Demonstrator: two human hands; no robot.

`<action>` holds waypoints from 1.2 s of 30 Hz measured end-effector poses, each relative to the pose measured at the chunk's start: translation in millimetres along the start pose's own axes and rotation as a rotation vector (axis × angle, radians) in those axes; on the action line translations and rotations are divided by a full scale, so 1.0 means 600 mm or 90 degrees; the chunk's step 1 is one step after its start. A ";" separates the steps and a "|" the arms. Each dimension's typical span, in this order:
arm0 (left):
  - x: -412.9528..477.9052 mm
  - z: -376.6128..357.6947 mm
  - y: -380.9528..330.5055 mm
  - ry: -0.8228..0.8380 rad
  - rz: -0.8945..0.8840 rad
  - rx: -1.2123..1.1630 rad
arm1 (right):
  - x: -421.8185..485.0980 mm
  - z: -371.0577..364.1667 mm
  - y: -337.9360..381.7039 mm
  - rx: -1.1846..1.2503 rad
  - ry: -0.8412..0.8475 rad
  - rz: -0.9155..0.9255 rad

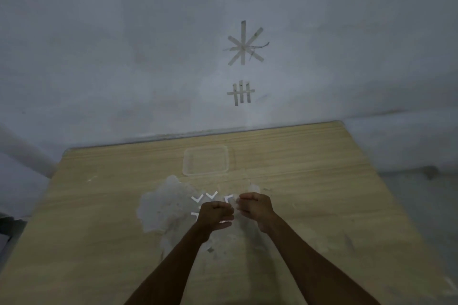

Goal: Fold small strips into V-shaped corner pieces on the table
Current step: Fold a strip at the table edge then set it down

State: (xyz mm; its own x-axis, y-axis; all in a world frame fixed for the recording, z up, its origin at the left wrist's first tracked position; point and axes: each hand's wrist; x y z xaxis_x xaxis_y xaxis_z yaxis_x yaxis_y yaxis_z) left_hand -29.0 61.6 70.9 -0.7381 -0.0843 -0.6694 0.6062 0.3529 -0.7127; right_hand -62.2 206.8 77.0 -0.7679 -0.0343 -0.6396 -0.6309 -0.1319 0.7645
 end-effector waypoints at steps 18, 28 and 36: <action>0.017 -0.108 0.042 0.126 0.066 0.058 | -0.034 0.110 -0.046 -0.028 -0.155 -0.005; 0.012 -0.263 0.092 0.103 0.041 -0.017 | -0.002 0.282 -0.067 -0.063 -0.114 0.024; -0.007 -0.455 0.168 -0.034 0.018 -0.037 | 0.028 0.466 -0.081 -0.163 -0.066 0.026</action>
State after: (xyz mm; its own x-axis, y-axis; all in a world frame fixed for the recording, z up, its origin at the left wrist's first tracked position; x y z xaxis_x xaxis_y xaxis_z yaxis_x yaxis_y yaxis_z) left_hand -45.6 351.8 59.2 -0.7032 -0.1231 -0.7003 0.6069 0.4093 -0.6813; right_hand -75.0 489.9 51.3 -0.8074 0.0549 -0.5875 -0.5613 -0.3784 0.7360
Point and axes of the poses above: each hand's wrist, its own x-axis towards the middle knuckle, its own z-axis out of the back of the hand, y = z × x, and after that the axes turned 11 degrees about -x, right-handed
